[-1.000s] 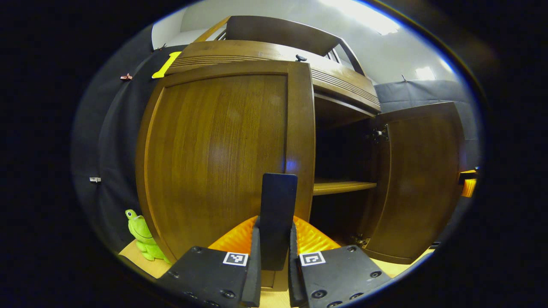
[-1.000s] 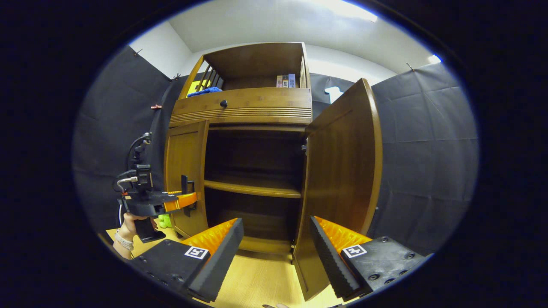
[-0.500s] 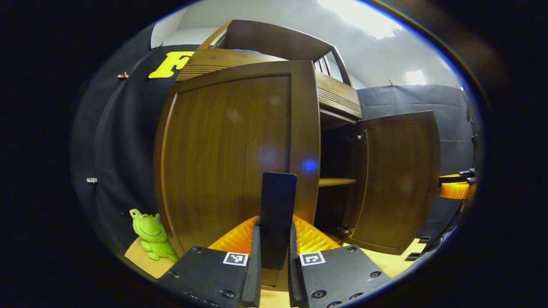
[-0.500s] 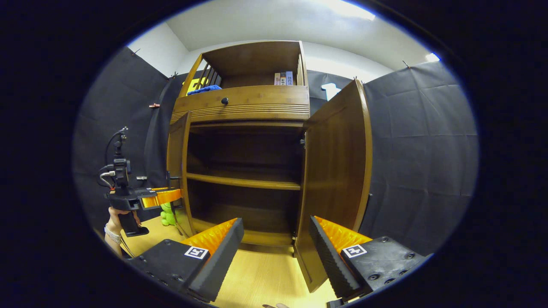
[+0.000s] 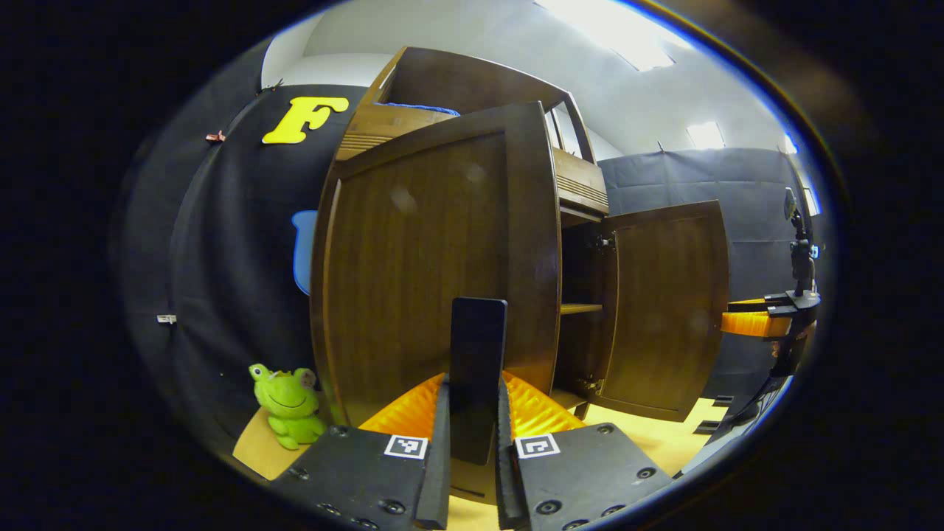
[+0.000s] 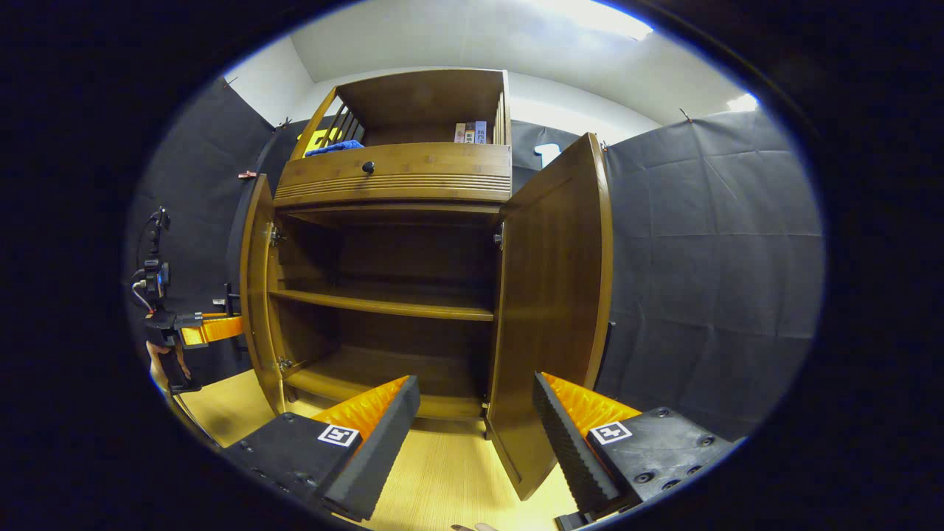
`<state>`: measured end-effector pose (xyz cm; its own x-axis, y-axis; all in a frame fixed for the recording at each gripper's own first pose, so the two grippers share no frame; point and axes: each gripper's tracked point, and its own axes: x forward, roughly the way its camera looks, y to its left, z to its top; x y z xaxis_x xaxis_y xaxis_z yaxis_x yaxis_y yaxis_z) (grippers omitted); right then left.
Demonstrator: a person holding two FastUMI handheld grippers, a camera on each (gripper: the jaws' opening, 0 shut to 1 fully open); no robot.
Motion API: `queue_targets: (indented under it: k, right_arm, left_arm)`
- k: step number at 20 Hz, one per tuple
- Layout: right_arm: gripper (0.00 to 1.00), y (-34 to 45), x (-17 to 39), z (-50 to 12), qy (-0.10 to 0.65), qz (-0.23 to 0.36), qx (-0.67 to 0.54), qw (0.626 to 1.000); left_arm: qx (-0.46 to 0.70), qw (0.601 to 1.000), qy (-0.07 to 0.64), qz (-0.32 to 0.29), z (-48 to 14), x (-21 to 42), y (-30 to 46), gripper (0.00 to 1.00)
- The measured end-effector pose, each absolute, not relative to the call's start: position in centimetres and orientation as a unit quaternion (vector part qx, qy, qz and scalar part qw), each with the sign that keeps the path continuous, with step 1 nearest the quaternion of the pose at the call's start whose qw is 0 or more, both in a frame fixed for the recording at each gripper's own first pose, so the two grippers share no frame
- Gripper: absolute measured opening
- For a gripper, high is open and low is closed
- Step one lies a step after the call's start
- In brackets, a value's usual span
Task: Open the right door of the double-door shoe cabinet with the right hand, and open the left door with the left hand.
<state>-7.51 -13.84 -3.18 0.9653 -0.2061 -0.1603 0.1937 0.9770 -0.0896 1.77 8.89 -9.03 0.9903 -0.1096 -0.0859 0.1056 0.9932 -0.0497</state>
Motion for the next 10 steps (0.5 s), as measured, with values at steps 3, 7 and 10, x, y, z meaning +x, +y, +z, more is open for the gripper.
queue_targets:
  k: [3, 7, 10]
  right_arm:
    - [0.98, -13.0, -7.4, -3.0, 0.083, -0.09, -0.034, 0.992]
    - [0.98, -11.6, -7.0, -2.1, 0.071, -0.074, -0.036, 0.994]
    - [0.96, -10.8, -7.0, -2.0, 0.067, -0.064, -0.039, 0.995]
  left_arm:
    - [-0.017, 0.998, 0.046, -0.036, -8.9, 0.6, 10.1, 0.29]
    - [-0.003, 0.999, 0.048, 0.004, -8.7, -1.0, 12.1, 0.26]
    - [0.014, 0.998, 0.052, 0.033, -8.5, -1.9, 13.3, 0.24]
